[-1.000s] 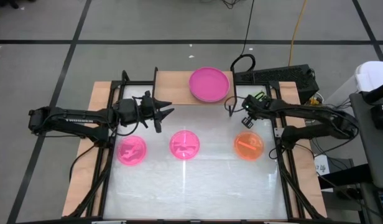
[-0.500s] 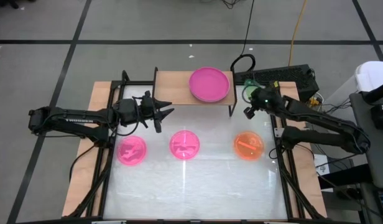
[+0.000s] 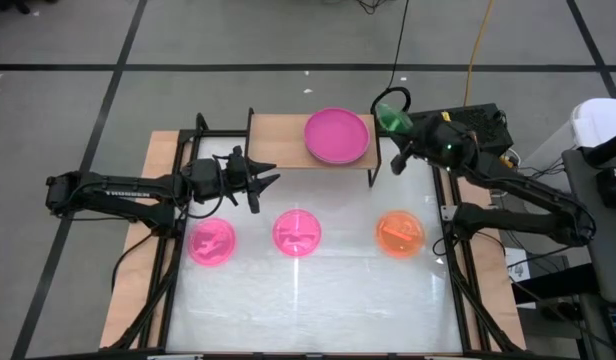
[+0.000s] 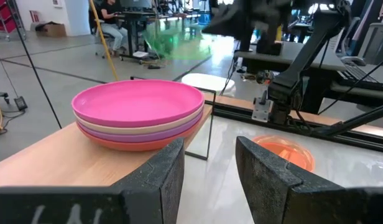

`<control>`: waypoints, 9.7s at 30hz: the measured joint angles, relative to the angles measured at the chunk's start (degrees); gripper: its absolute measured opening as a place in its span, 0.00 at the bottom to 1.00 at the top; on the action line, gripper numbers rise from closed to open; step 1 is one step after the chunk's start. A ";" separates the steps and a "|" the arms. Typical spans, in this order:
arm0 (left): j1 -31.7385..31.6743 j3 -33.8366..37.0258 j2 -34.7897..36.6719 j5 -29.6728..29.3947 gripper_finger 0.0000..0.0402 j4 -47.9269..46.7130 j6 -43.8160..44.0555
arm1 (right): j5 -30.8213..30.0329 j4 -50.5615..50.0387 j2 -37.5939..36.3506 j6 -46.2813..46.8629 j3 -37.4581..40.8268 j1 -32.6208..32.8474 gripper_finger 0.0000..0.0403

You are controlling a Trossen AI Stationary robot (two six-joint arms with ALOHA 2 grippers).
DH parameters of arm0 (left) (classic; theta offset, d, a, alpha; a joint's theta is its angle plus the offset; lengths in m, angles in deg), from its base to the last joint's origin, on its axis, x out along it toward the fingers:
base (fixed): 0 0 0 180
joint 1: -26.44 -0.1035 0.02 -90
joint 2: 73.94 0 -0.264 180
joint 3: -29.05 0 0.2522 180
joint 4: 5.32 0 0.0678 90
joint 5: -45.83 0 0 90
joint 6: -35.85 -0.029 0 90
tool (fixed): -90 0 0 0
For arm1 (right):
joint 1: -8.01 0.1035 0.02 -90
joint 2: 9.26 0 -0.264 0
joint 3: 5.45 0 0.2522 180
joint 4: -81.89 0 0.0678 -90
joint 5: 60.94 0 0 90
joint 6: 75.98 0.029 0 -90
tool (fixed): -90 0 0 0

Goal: Place and stack plates onto a shelf
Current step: Put the green transparent plate on the shelf, then stack the pink transparent plate on top of the green transparent plate on the shelf, then stack the orange transparent plate on top of the pink transparent plate on the shelf

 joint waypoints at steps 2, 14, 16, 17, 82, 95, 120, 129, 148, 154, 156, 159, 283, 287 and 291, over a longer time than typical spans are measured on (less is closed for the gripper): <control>0.00 0.00 0.02 0.00 0.37 0.02 0.00 | 3.50 2.55 2.09 -0.06 -1.98 0.73 0.00; 2.77 -0.04 2.75 -6.08 0.37 2.35 -1.48 | 7.22 3.95 25.06 -11.40 -21.44 8.95 0.00; 4.02 -0.04 4.81 -8.49 0.37 0.37 -2.69 | 7.22 4.03 28.96 -13.56 -25.21 9.84 0.00; 4.70 -0.04 5.92 -9.46 0.37 -0.18 -3.24 | 7.22 4.18 30.88 -14.43 -27.12 10.17 0.00; 13.88 10.51 22.87 -30.38 0.37 -4.86 -7.95 | 14.61 -2.98 52.19 -23.11 -41.28 18.00 0.15; 15.27 2.04 7.79 -26.84 0.37 -10.91 -7.51 | 6.91 7.30 28.18 -17.35 -14.50 22.92 0.12; 25.82 -19.91 -28.64 -12.90 0.37 -26.77 -1.25 | 6.81 37.11 -7.55 -17.96 21.82 26.07 0.12; 27.60 -20.74 -37.26 -10.34 0.37 -23.62 5.25 | 7.09 37.77 -9.14 -10.87 21.82 26.07 0.12; 29.00 -36.84 -54.16 -12.49 0.37 -44.91 7.50 | 13.19 34.85 -12.52 -0.65 21.79 26.87 0.12; 27.30 -36.83 -55.18 -12.32 0.37 -46.62 8.61 | 13.05 34.20 -12.48 -4.13 21.79 26.83 0.12; 26.81 -36.89 -55.40 -12.32 0.35 -46.50 8.62 | 12.95 33.62 -12.47 -4.59 21.79 26.83 0.12; 26.62 -36.81 -55.54 -12.08 0.27 -46.93 8.61 | 12.89 33.45 -12.45 -4.61 21.79 26.83 0.12; -8.92 -42.56 -32.59 -5.24 0.23 -56.21 -14.01 | 11.11 32.74 -11.93 -4.70 21.75 26.76 0.12; -8.35 -47.70 -32.57 -5.48 0.24 -61.85 -13.32 | 11.11 32.68 -11.93 -4.70 21.75 26.76 0.12; -7.15 -53.61 -32.57 -5.48 0.24 -67.36 -11.13 | 11.11 32.15 -11.93 -4.70 21.75 26.76 0.12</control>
